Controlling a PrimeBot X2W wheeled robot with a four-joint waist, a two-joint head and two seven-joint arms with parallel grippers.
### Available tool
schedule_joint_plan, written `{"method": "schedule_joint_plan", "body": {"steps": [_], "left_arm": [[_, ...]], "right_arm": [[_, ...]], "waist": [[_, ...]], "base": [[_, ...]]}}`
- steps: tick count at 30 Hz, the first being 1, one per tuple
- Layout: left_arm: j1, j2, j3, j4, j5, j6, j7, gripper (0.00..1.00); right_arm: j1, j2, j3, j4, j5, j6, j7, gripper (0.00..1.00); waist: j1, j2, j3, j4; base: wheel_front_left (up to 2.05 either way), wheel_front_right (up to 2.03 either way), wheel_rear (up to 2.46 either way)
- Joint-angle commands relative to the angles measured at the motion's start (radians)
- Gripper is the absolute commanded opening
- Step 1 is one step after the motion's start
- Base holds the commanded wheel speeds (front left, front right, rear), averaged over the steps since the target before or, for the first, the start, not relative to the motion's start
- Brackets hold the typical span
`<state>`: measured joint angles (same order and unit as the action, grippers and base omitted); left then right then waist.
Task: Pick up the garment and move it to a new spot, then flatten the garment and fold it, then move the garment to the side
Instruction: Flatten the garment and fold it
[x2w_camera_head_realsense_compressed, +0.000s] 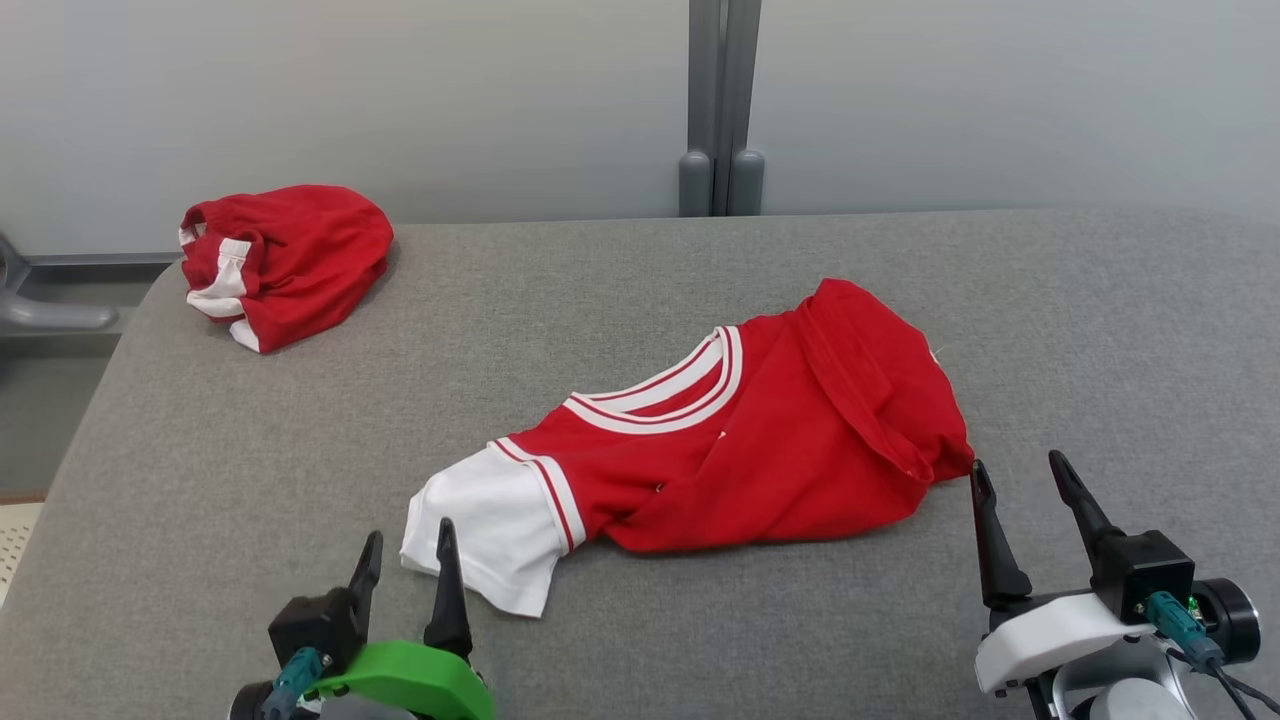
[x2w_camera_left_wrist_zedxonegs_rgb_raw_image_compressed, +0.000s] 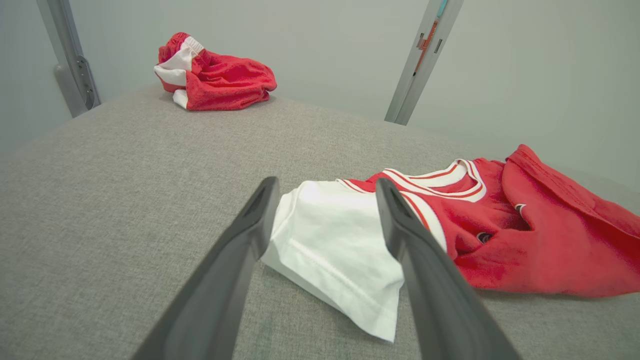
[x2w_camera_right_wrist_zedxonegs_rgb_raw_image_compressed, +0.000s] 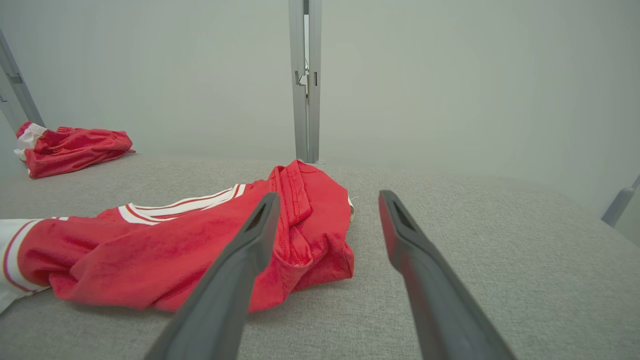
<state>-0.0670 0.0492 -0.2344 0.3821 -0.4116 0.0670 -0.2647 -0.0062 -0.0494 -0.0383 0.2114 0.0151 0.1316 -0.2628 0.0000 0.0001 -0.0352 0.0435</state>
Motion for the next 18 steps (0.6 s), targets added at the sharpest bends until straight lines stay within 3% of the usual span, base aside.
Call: {"method": "schedule_joint_plan", "body": {"steps": [1,16,17,18], "left_arm": [[0.005,0.003,-0.002,0.031,0.014,0.009,0.001,1.0],[-0.187,0.026,0.034,0.391,-0.052,-0.031,0.04,1.0],[-0.196,0.025,0.036,0.402,-0.055,-0.033,0.035,0.96],[-0.203,0.025,0.037,0.411,-0.056,-0.036,0.03,0.87]], "right_arm": [[0.002,-0.002,0.004,0.007,0.009,-0.002,-0.003,1.0],[-0.022,-0.002,0.06,0.084,0.011,-0.002,-0.003,1.0],[-0.028,-0.002,0.069,0.097,0.016,-0.002,-0.003,1.0],[-0.032,-0.002,0.076,0.109,0.015,-0.002,-0.003,1.0]], "waist": [[0.0,-0.0001,0.002,-0.002],[0.0,-0.0001,0.051,-0.055],[0.0,-0.0001,0.056,-0.058],[0.0,-0.0001,0.059,-0.059]], "base": [[0.0,0.0,0.0],[0.0,0.0,0.0],[0.0,0.0,0.0],[0.0,0.0,0.0]]}}
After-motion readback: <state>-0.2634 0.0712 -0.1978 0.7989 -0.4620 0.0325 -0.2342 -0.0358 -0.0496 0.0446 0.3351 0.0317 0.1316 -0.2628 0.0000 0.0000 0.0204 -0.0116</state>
